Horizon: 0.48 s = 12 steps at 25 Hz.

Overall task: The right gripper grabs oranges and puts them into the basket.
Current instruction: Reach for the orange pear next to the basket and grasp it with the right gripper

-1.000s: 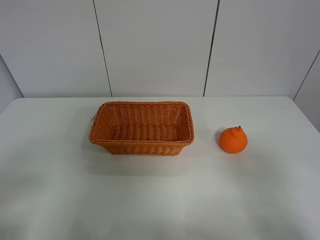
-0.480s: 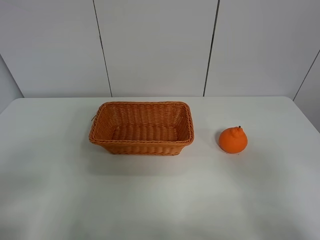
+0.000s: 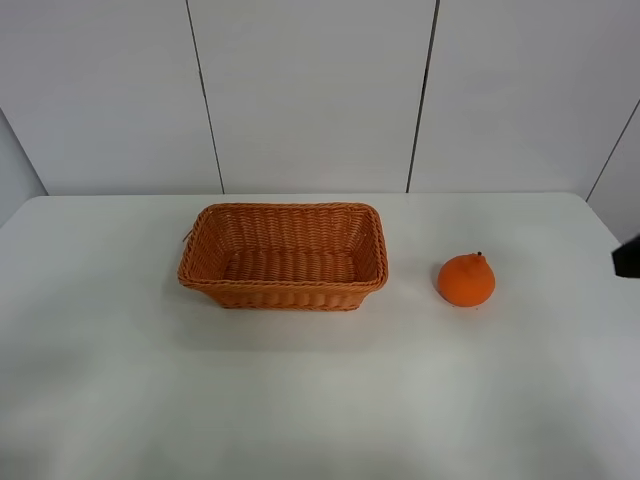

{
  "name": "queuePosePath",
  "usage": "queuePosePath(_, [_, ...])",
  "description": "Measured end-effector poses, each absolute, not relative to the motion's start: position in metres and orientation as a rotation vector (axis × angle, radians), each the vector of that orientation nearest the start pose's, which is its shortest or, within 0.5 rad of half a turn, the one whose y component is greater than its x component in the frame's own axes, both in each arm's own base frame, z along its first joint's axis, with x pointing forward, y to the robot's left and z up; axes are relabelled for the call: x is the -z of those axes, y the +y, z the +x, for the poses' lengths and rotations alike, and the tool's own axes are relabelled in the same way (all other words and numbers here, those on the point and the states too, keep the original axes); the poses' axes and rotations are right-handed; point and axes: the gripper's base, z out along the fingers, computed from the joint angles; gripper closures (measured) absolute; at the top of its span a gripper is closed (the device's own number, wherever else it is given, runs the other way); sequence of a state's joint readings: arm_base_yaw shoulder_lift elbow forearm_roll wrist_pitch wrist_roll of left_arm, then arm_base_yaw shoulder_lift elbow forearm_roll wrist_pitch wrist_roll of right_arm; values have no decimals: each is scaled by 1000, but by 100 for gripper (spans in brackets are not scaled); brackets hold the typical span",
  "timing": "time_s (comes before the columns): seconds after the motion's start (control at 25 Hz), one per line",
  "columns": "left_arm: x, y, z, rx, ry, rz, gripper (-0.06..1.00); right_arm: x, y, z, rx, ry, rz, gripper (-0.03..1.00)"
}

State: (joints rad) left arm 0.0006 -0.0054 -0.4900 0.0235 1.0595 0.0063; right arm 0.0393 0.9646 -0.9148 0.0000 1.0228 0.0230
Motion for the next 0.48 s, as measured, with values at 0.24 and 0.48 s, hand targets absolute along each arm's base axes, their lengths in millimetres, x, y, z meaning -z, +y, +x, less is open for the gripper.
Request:
queuePosePath(0.24, [-275,2,-5,-32,2048,5,6,-296,12,285,-35,2798,-15,28])
queuePosePath(0.48, [-275,2,-5,-32,2048,5,6,-259,26,366,-54,2916,-48,28])
